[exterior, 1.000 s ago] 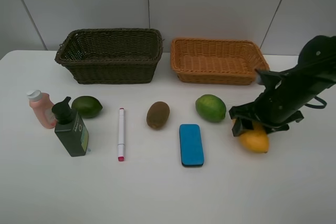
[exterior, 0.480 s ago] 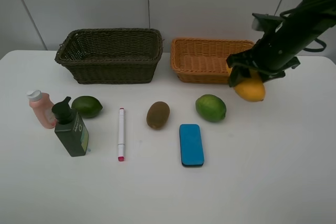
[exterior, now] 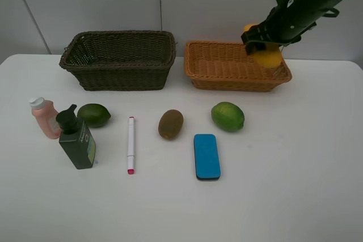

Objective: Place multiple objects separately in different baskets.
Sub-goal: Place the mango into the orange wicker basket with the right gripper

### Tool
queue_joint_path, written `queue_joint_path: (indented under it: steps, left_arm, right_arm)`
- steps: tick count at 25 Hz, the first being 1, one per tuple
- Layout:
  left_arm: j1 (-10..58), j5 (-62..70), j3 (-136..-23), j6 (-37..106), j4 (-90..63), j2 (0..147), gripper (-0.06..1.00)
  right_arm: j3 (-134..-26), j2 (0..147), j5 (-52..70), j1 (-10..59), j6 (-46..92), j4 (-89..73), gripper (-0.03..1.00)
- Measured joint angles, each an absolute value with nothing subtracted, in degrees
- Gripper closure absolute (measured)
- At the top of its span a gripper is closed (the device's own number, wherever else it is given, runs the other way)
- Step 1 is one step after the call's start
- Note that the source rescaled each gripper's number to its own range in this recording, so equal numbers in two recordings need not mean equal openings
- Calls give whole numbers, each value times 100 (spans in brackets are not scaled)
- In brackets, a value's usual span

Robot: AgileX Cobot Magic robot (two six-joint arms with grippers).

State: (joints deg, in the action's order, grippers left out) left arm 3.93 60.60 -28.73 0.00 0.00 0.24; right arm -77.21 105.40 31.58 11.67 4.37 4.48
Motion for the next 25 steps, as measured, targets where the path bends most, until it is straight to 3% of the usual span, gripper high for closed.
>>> queue_joint_path:
  steps: [11,23,24,25]
  left_arm:
    - [393,6060,-2873,0,0,24,-5]
    - [393,6060,-2873,0,0,24,-5]
    - [393,6060,-2873,0,0,24,-5]
    - [393,6060,-2873,0,0,24,-5]
  right_arm:
    - [-7913,11408,1890,890,439,766,67]
    - [-7913,11582,1755,847,439,766,67]
    - [-7913,11582,1744,847,439,766,61]
    - [-7913,11582,1731,847,439,766,38]
